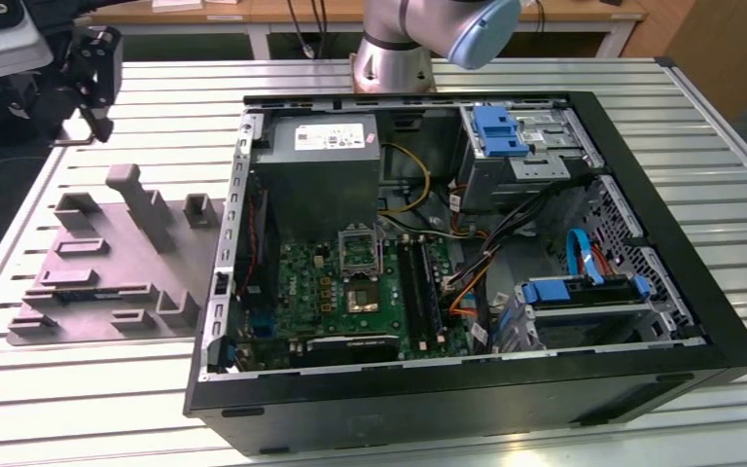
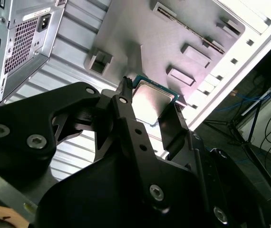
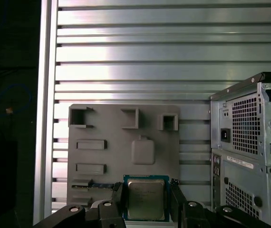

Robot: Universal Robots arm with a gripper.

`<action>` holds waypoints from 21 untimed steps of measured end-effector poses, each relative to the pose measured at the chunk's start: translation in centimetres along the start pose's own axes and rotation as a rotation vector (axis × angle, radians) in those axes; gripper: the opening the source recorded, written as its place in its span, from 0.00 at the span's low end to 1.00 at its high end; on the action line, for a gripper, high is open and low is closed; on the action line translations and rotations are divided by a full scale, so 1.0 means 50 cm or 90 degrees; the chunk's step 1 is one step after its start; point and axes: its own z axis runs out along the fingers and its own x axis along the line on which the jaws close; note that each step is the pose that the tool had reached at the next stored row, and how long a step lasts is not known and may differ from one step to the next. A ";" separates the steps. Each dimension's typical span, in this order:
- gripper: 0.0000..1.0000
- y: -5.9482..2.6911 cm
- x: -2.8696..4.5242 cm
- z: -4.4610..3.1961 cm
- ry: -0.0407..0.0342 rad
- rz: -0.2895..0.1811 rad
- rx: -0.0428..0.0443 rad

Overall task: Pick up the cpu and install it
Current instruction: 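Pick up the cpu and move it towards the insertion slot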

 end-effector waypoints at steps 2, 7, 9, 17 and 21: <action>0.47 0.000 -0.002 0.000 0.0000 0.000 0.0000; 0.47 0.000 -0.005 0.000 0.0000 0.000 0.0000; 0.47 0.000 -0.006 0.000 -0.0001 0.000 -0.0001; 0.47 0.000 -0.015 -0.001 0.0000 0.000 0.0000; 0.47 0.000 -0.016 -0.001 0.0000 0.000 0.0000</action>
